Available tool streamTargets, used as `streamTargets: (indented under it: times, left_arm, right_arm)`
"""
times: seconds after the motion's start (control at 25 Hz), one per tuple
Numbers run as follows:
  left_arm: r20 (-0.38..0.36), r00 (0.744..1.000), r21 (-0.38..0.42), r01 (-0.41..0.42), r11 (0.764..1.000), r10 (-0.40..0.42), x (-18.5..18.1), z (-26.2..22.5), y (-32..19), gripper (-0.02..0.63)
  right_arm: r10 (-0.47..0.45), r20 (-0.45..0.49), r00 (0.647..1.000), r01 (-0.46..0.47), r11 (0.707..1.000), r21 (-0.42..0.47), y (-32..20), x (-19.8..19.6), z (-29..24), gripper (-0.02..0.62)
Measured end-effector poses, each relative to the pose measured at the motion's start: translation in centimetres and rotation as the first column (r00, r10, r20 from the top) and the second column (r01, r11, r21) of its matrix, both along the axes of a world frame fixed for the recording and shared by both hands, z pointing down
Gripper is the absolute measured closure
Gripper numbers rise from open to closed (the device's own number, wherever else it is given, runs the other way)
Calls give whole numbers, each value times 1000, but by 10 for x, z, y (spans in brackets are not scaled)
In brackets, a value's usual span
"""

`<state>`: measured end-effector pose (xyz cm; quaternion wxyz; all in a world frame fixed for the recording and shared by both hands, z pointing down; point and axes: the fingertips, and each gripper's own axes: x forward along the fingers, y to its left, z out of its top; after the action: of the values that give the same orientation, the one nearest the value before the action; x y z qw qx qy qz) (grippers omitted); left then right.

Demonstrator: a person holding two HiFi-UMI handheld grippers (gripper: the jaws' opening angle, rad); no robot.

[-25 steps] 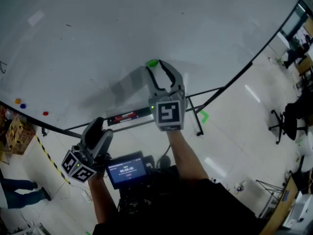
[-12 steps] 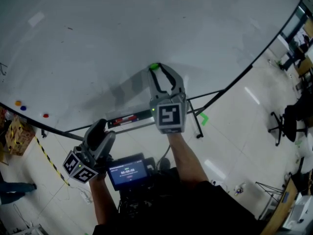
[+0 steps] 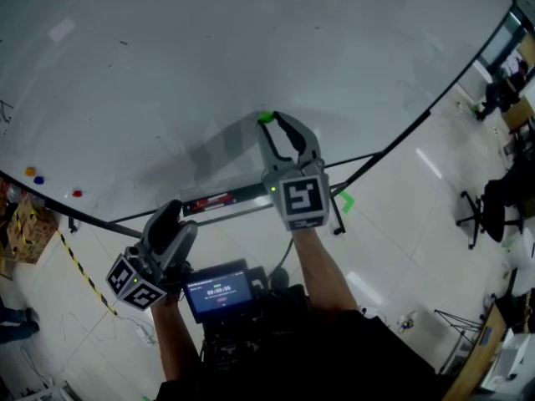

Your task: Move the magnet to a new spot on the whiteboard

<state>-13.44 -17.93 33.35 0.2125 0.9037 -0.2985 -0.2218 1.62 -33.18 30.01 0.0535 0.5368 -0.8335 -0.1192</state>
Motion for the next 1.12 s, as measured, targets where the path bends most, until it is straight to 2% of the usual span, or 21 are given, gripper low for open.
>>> streamTargets:
  times: [0.4,0.68,0.8,1.12]
  left_arm:
    - [-37,999,21,-31,999,32,7,-5,6,379]
    - [-50,998,39,-43,998,45,11,-9,12,379]
    - [-69,997,29,-43,999,45,14,-11,14,379]
    - [-68,997,28,-42,999,44,29,-9,15,379]
  right_arm:
    - [-125,121,985,129,991,-31,62,26,-10,449]
    - [-185,142,972,191,981,-30,112,44,-18,449]
    - [-204,119,972,211,976,-47,127,49,-15,449]
    - [-193,118,974,199,979,-38,140,73,-15,449]
